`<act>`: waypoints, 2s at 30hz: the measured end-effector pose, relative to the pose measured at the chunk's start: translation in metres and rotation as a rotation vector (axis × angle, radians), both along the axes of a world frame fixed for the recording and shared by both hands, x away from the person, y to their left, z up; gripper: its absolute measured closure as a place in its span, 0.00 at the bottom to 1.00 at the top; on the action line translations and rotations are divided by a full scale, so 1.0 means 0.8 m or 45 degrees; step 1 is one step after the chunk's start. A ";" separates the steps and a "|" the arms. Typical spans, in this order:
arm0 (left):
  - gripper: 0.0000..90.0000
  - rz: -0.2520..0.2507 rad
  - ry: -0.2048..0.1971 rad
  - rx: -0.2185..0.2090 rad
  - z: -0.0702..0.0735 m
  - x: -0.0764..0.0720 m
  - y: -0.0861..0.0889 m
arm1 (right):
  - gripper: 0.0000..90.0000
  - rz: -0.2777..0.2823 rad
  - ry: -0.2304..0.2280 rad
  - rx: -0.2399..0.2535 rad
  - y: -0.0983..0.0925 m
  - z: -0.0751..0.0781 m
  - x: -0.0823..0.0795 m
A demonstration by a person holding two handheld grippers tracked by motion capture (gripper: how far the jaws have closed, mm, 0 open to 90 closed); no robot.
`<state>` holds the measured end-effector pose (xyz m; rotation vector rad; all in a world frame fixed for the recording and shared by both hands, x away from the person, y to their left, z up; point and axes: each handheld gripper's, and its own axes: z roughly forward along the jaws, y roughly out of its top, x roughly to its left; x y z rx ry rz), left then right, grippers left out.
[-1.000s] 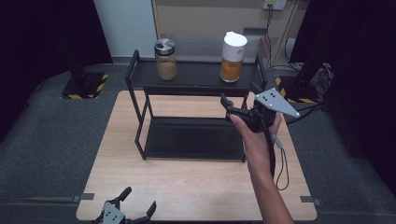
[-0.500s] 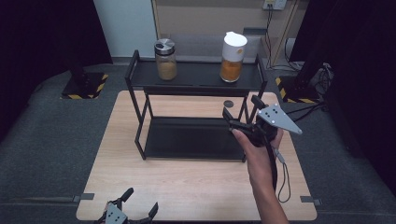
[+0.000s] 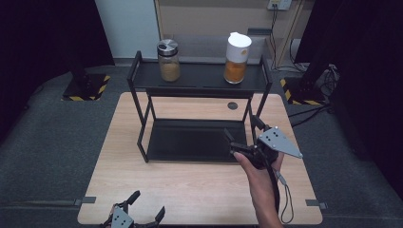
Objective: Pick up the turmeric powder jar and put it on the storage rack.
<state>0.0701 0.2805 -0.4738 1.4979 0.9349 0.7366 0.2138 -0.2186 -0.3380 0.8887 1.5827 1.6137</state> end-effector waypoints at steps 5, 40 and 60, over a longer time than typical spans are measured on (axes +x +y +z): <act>0.02 0.001 0.006 -0.001 -0.001 -0.001 0.000 | 0.03 0.005 0.005 0.001 -0.002 -0.009 -0.008; 0.02 -0.021 0.000 0.003 0.001 0.000 -0.004 | 0.03 0.011 0.011 0.020 -0.021 -0.057 -0.044; 0.02 -0.035 0.000 0.012 0.002 0.002 -0.006 | 0.03 0.006 0.011 0.043 -0.035 -0.080 -0.058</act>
